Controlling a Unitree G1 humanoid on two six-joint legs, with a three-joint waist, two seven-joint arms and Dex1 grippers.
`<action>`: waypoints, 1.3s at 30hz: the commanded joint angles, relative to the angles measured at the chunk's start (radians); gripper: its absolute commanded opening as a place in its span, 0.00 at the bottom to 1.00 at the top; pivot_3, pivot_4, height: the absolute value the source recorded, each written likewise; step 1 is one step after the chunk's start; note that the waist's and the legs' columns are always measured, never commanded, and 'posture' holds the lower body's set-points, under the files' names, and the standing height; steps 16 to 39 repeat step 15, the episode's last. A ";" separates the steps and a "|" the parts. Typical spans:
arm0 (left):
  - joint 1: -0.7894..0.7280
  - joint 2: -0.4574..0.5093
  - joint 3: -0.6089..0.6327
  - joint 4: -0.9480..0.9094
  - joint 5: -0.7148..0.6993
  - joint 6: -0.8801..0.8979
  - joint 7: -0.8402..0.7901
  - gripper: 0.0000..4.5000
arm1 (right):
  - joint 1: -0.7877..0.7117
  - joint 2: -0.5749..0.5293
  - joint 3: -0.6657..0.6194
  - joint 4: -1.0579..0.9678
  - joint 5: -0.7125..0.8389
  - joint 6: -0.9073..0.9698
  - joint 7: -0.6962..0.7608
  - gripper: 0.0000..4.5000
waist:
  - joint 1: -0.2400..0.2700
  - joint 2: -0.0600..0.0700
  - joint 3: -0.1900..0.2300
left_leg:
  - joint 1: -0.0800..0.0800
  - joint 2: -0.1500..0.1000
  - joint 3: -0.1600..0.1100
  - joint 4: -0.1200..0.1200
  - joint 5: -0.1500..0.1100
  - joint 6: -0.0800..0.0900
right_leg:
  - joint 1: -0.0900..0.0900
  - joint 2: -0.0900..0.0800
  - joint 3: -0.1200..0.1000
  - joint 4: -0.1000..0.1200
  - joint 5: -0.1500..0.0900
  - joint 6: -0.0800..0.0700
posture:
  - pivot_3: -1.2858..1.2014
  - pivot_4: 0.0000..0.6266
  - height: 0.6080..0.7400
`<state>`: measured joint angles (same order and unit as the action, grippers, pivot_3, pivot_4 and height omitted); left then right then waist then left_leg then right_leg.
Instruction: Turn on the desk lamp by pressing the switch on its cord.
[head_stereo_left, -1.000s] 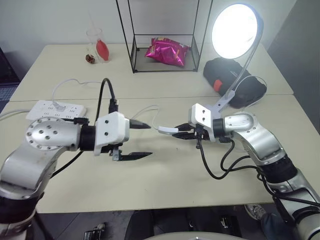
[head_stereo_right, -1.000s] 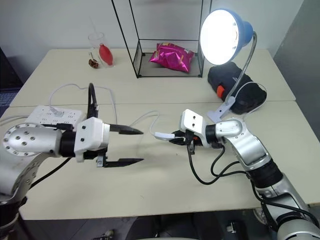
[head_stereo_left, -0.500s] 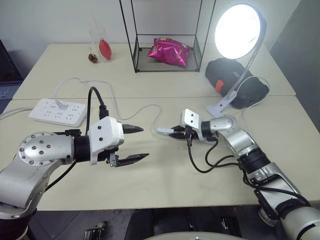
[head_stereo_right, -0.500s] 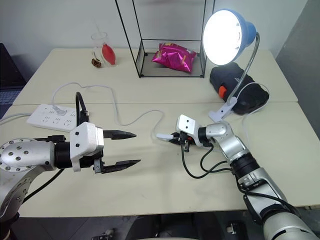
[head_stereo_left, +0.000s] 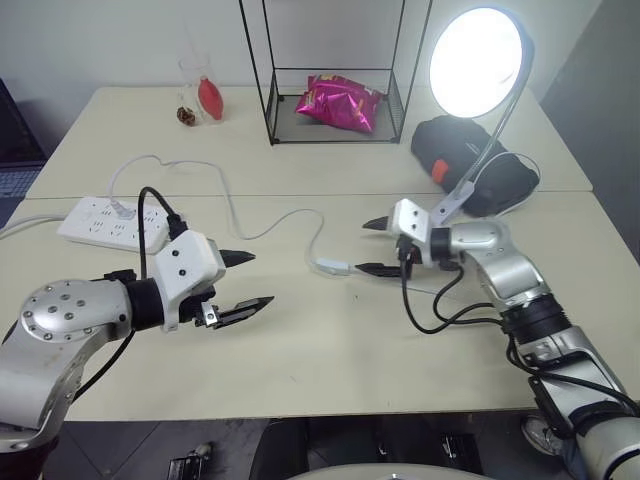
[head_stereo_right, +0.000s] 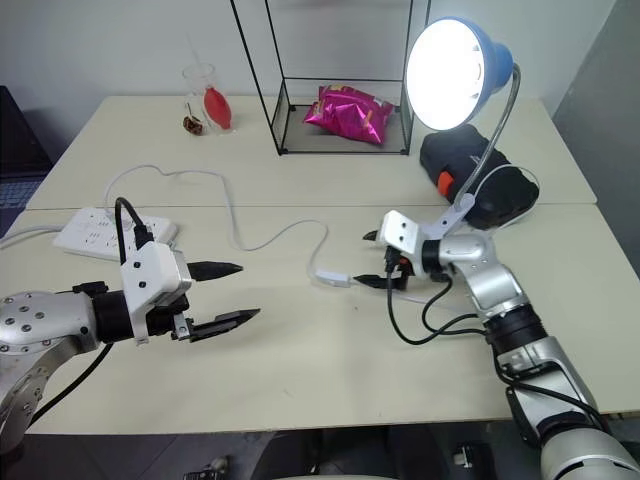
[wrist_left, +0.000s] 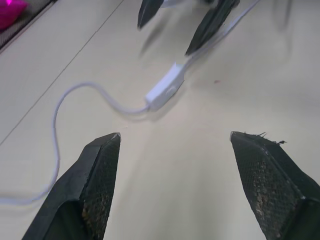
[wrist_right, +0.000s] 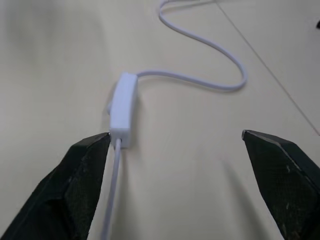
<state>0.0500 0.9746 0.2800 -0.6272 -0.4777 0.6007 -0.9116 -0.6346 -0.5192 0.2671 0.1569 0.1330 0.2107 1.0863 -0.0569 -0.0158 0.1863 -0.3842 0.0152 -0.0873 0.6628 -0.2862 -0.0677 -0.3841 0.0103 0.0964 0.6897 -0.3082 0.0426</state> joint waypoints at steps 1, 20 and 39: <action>0.077 0.026 0.089 -0.023 0.037 -0.018 -0.012 0.81 | 0.083 -0.102 -0.083 -0.195 0.087 0.097 0.055 0.99 | 0.000 0.000 0.000 | 0.000 0.001 0.000 0.000 0.000 0.000 | 0.000 -0.002 0.000 0.000 0.000 -0.001 | 0.52 0.24 1.00; 0.144 -0.005 0.182 0.000 -0.010 -0.014 -0.037 0.81 | 0.254 -0.322 -0.273 -0.412 0.230 0.178 0.093 0.99 | 0.000 0.000 0.000 | 0.002 -0.001 0.003 0.000 0.000 0.000 | 0.002 -0.001 0.000 0.000 -0.001 -0.001 | 0.52 0.24 1.00; 0.144 -0.005 0.182 0.000 -0.010 -0.014 -0.037 0.81 | 0.254 -0.322 -0.273 -0.412 0.230 0.178 0.093 0.99 | 0.000 0.000 0.000 | 0.002 -0.001 0.003 0.000 0.000 0.000 | 0.002 -0.001 0.000 0.000 -0.001 -0.001 | 0.52 0.24 1.00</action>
